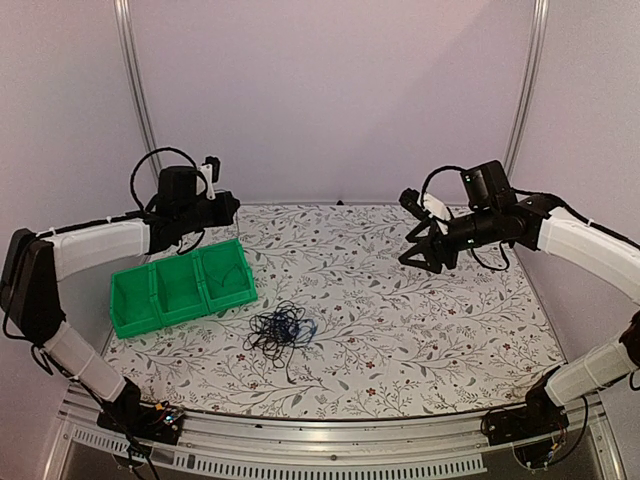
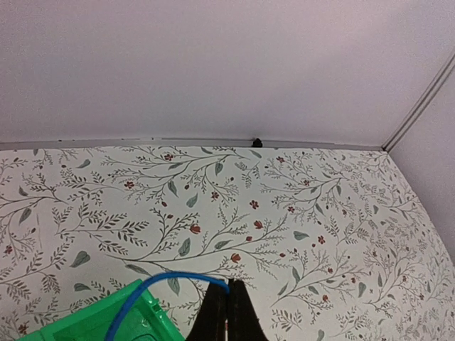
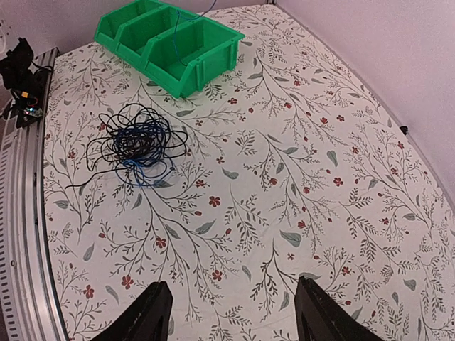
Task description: Untangle the cables
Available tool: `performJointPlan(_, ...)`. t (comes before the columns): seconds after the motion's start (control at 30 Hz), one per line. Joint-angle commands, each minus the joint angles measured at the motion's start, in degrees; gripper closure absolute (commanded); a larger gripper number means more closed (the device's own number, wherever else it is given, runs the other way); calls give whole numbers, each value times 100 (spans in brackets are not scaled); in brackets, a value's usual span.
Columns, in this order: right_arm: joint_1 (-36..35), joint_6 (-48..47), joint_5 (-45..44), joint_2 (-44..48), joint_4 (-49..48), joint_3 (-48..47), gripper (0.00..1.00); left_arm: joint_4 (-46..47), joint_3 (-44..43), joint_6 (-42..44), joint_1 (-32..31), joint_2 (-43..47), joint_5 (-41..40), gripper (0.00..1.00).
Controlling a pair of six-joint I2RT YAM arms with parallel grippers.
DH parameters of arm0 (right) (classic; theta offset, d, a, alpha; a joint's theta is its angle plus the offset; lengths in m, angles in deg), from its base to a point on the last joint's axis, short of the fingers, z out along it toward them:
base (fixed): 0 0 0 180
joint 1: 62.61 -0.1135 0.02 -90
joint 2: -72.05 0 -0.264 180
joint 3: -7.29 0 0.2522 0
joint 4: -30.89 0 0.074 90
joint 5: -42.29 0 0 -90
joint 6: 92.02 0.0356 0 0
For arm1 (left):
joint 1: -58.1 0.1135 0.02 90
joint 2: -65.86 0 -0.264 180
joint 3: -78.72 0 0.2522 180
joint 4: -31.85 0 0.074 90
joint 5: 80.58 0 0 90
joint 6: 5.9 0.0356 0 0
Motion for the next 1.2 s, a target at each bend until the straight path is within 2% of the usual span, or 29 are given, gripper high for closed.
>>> performJointPlan(0.0,42,-20,45,197,0,81,37,341,153,-310,56,-336,576,100)
performJointPlan(0.1,41,-38,62,206,-22,129,37,264,211,-378,60,-489,809,100)
performJointPlan(0.37,44,-91,40,273,-29,280,37,-465,335,-102,112,-397,793,100)
performJointPlan(0.63,59,-126,5,363,-36,405,36,-2413,70,122,306,-278,539,100)
performJointPlan(0.73,76,-125,12,396,-50,463,36,-2793,-26,277,313,-334,356,100)
performJointPlan(0.87,86,-113,60,387,-40,495,36,-2993,-395,359,307,-890,329,100)
performJointPlan(1.0,86,-117,62,342,-38,485,36,-3395,-1158,142,281,-1677,368,100)
performJointPlan(1.17,86,-124,70,328,1,483,36,-3490,-1653,-17,183,-2228,443,100)
